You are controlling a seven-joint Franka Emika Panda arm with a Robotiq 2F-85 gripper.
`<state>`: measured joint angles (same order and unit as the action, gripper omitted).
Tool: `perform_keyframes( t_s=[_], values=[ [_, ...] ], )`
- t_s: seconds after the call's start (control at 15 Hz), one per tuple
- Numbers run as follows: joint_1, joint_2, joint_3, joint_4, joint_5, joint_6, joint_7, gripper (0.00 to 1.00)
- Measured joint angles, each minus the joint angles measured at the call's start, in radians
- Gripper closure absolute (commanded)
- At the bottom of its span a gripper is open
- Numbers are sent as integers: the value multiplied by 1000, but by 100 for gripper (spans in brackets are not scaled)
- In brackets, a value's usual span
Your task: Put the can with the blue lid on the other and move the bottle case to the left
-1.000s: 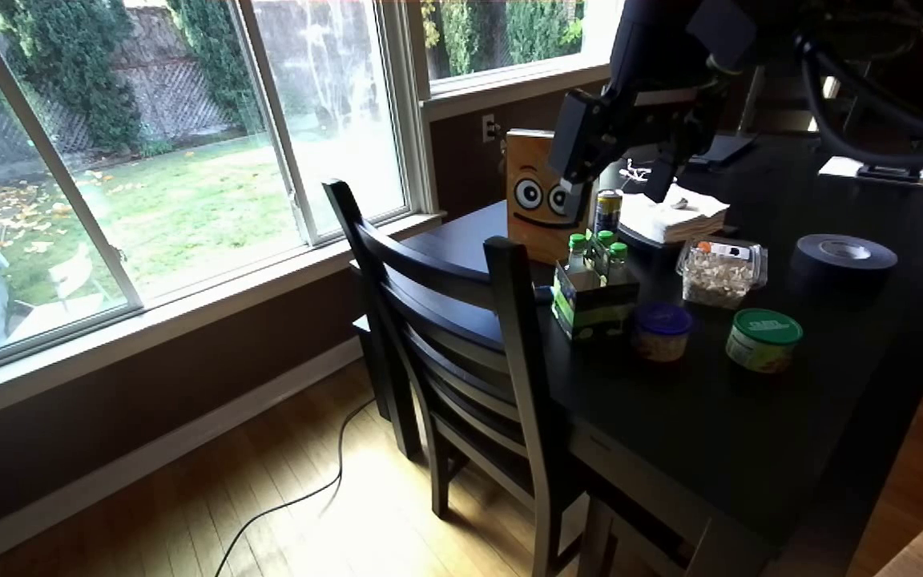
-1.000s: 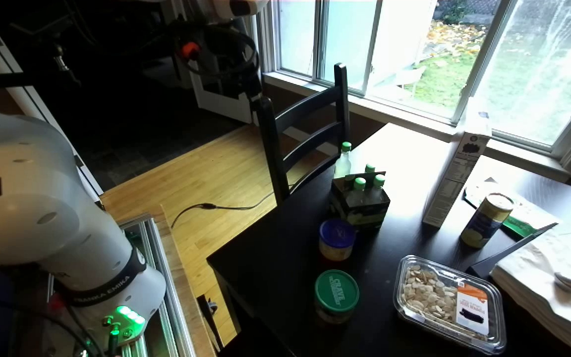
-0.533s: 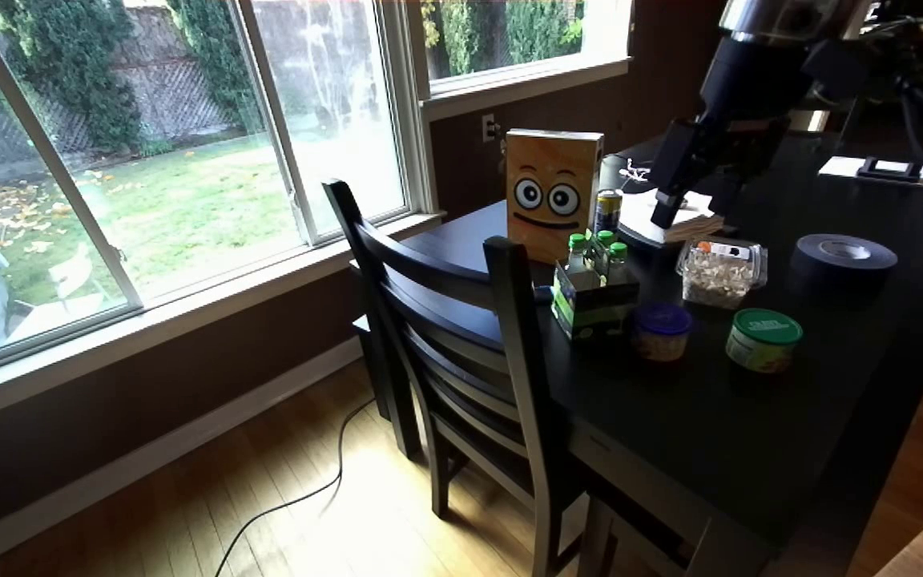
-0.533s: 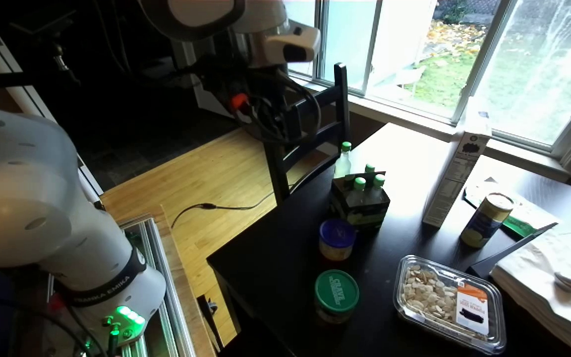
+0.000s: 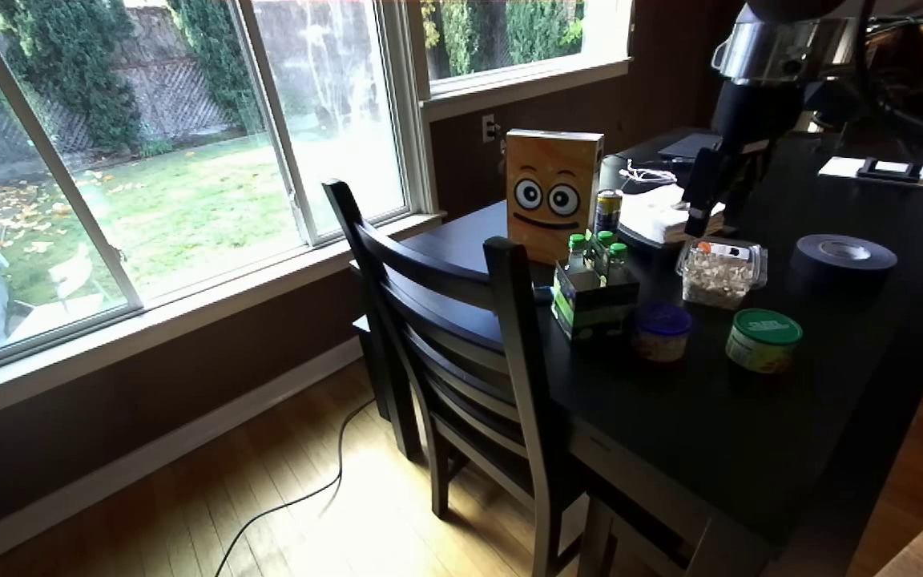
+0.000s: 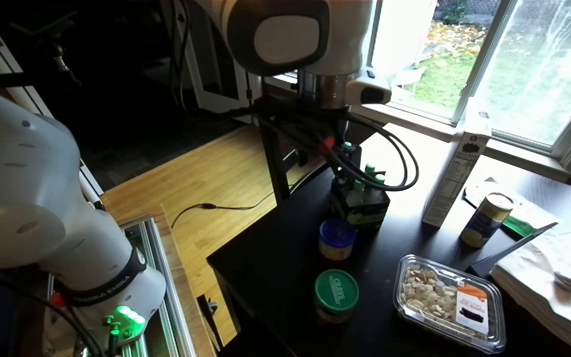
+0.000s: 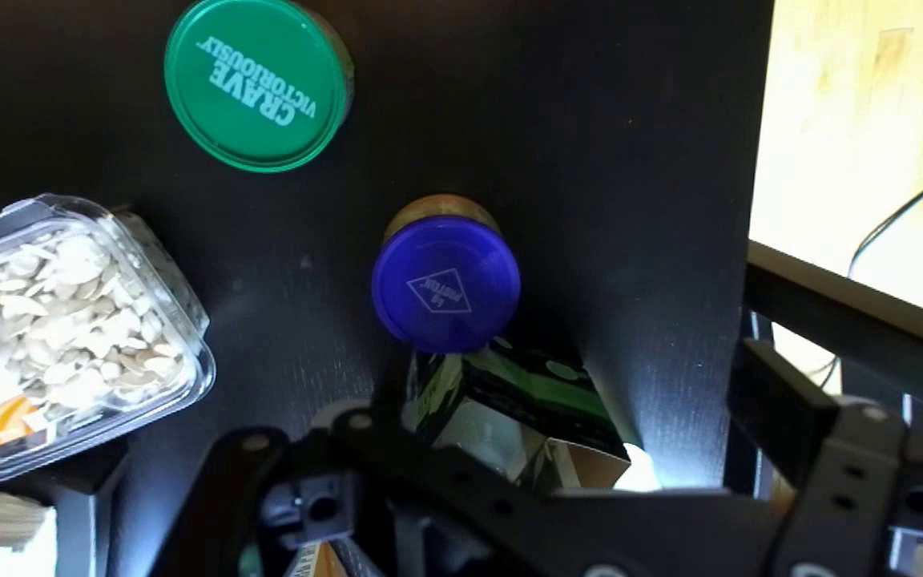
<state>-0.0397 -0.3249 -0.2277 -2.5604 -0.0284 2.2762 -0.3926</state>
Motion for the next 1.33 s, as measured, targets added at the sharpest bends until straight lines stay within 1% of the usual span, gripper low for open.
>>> perform_keyframes(
  t_s=[0.27, 0.4, 0.53, 0.67, 0.87, 1.07, 1.2, 1.33],
  values=[
    [1, 160, 13, 121, 2, 0, -11, 0],
    [1, 228, 19, 160, 11, 0, -4, 0],
    [0, 287, 25, 179, 77, 0, 14, 0],
    [0, 331, 31, 191, 116, 0, 31, 0],
    [0, 348, 32, 202, 123, 0, 40, 0],
    [-3, 350, 35, 208, 116, 1, 43, 0],
    [-9, 371, 47, 210, 68, 16, 74, 0],
    [-9, 419, 64, 220, 11, 31, 118, 0]
  ],
)
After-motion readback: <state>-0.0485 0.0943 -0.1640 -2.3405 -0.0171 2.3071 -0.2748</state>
